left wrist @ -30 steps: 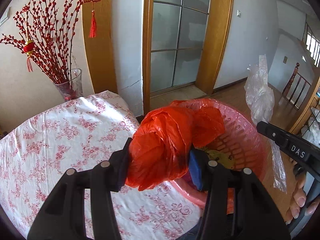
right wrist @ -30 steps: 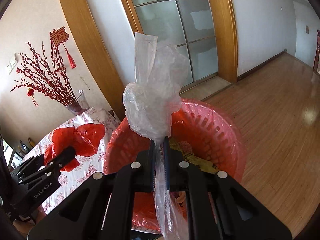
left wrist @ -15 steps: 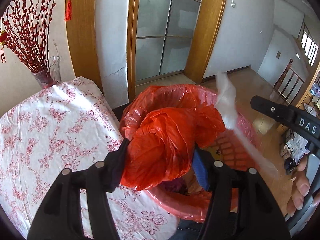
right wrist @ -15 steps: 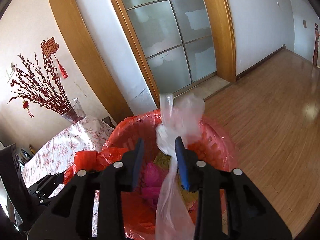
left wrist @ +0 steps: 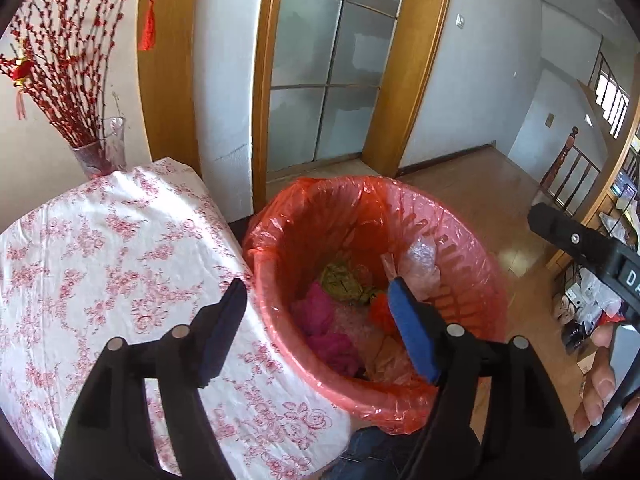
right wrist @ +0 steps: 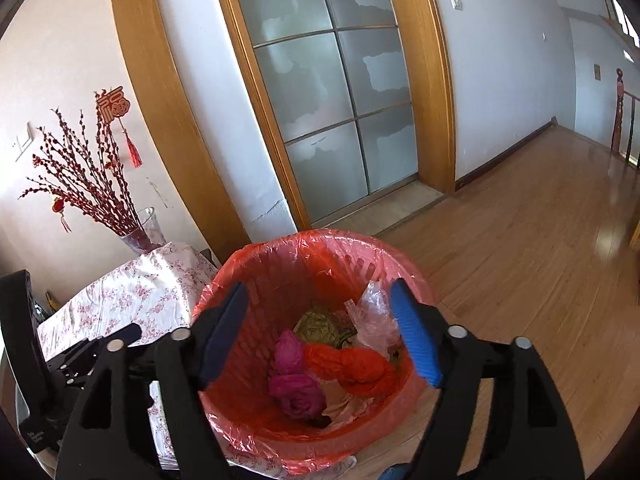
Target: Collect trash
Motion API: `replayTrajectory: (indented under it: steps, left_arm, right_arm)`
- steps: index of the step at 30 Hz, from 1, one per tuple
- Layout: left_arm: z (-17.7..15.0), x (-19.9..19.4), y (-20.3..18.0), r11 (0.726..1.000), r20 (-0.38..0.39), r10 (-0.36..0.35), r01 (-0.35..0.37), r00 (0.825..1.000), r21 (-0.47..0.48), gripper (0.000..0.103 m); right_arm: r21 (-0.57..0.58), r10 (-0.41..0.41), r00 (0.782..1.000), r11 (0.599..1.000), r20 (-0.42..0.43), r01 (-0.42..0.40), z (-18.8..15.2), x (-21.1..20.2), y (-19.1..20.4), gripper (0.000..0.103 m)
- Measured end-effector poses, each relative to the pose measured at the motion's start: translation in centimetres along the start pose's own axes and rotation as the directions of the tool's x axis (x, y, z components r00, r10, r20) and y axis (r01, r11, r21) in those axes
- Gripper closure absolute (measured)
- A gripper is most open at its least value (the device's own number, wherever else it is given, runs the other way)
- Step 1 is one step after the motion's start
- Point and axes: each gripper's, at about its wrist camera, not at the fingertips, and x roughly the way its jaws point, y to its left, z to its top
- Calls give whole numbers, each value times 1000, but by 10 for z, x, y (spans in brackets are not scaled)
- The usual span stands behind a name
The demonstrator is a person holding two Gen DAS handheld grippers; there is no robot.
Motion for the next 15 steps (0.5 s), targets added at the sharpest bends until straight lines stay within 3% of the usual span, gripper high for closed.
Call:
replayTrajectory:
  steps: [3,5,11,15]
  left_arm:
    - [-9,-31,12,998,81,61,-62,995,2,17]
    - [-17,-54,19,993,140,115,-118,983,11,12]
    - [-49,-119,36,951,284,294,-309,913,7,4]
    - [-69,-154,47,927,329,361,-374,872,-26,4]
  right_arm:
    - [-55,-5,998,998,63,8,-8,-21,17,4]
    - [-91,-6,996,996,92,14,-14,-31,30,2]
    - [-171,1,980,985,197,33,-45,-65,70,2]
    - [-213,-23,967,974,253,79,-71,-84,92,2]
